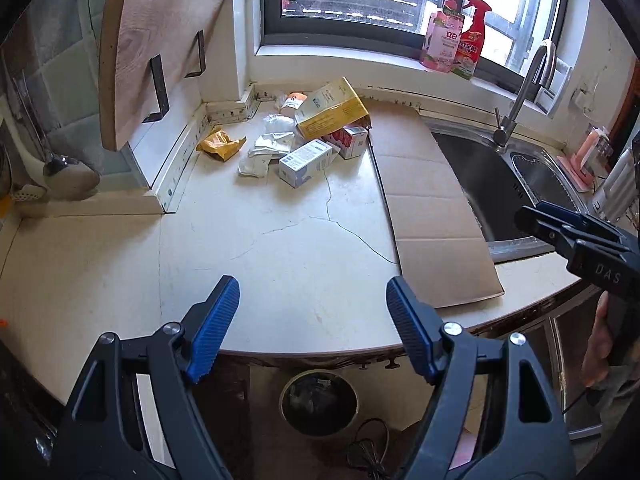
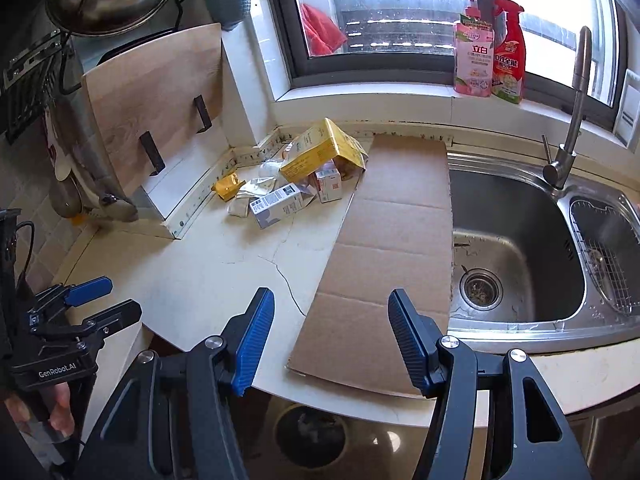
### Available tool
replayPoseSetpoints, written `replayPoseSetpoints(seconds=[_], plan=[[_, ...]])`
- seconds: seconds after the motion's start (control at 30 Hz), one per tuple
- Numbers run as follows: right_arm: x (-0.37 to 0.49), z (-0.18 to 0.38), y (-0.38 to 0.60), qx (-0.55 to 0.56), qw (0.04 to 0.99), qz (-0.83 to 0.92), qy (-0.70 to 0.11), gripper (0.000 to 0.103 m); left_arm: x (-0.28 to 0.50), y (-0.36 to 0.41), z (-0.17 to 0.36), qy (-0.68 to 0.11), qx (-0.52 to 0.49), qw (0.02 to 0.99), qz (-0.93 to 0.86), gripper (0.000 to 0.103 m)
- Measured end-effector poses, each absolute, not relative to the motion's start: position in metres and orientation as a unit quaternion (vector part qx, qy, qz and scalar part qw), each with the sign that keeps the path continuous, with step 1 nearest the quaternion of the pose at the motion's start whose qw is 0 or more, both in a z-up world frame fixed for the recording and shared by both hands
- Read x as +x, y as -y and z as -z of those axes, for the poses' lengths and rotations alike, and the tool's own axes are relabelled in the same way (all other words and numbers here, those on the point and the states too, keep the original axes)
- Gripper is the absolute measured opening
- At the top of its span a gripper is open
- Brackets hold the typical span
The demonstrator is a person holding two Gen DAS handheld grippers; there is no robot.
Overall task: Collect trash
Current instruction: 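Grasp the white milk carton with the left tool while the right tool grasps the pink carton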
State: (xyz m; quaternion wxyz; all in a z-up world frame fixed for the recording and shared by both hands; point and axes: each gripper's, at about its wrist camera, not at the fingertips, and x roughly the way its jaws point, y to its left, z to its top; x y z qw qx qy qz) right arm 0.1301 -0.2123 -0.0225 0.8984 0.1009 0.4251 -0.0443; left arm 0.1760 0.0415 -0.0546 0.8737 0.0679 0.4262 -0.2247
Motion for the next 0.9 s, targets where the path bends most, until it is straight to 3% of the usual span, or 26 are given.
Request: replayPoseSetpoints(seconds=[0.47,0.9], plan=[[0.251,0.053,0.247,0.084,0.878,-0.027,-0.47,0.06,0.245,-0.024,0.072,-0.451,0.049,0.875,0.168,0.074],[0.435,0.119,0.266,0.1,0.862,-0.079,-0.491,0.06,0.37,0.08,0.114,-0.481,0.16,0.838,0.2,0.074]])
